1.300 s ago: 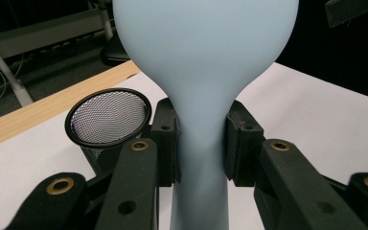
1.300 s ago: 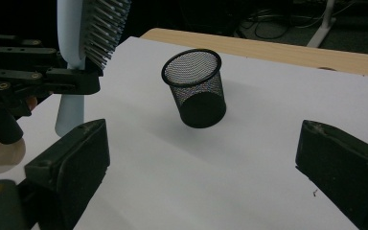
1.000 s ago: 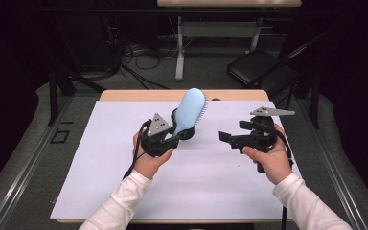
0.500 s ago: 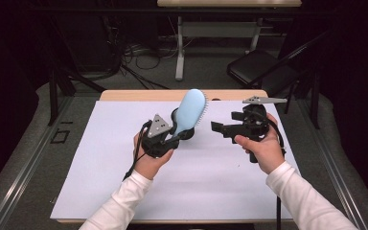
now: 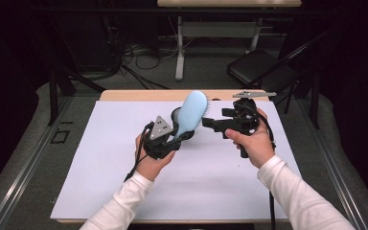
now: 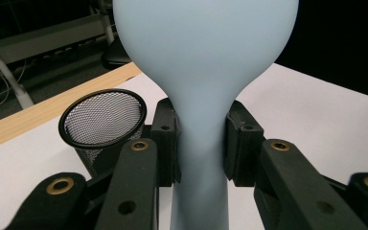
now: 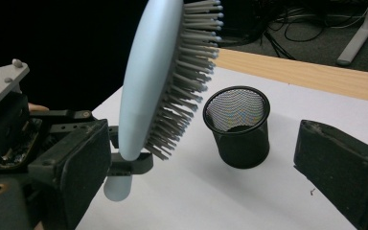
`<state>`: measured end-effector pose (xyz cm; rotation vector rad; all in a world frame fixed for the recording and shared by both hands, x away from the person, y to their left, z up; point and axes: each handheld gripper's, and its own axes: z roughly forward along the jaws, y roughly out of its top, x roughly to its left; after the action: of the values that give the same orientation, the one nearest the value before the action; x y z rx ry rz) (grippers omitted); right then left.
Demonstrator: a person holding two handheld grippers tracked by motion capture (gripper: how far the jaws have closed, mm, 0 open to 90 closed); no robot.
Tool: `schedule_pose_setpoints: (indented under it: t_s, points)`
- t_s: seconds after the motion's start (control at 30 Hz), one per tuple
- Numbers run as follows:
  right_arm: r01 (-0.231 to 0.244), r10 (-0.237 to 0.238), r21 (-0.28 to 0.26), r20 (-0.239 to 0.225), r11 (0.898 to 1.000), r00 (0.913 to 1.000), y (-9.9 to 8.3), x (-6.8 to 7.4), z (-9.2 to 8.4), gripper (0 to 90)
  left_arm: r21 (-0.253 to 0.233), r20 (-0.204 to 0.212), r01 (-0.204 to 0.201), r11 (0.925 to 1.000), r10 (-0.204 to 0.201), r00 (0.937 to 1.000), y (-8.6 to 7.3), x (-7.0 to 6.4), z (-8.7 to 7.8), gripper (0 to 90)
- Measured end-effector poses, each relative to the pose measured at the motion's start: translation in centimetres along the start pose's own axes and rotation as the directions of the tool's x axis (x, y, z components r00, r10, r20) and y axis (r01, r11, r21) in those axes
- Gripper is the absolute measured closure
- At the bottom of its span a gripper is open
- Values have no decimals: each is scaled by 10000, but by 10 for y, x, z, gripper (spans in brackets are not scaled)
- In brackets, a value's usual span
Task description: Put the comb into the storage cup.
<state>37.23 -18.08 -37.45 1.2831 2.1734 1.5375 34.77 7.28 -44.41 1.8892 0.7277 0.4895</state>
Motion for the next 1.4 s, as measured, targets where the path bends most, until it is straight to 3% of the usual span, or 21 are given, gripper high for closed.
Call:
schedule_pose_setpoints:
  t_s: [0.2, 0.43, 0.67, 1.2, 1.4]
  points:
    - [-245, 245, -48, -74, 9997, 9997, 4, 0, 3, 54, 19, 28, -67, 10000, 67, 10000, -2, -3, 2, 701]
    - [-996, 993, -111, -246, 9950, 9948, 9, -9, 6, 75, 23, 30, -97, 10000, 97, 9999, -3, -5, 3, 701]
    - [-1078, 1074, -75, -376, 9941, 9935, 10, -12, 10, 143, 78, 32, -161, 9998, 160, 9999, -4, -7, 5, 701]
    - [-1170, 1170, 44, -793, 9931, 9900, 10, -5, 23, 158, 85, 98, -255, 9996, 255, 9996, -6, -11, 7, 701]
    - [-1280, 1281, 61, -701, 9918, 9893, 10, -3, 26, 190, 71, 111, -310, 9995, 309, 9995, -6, -11, 8, 701]
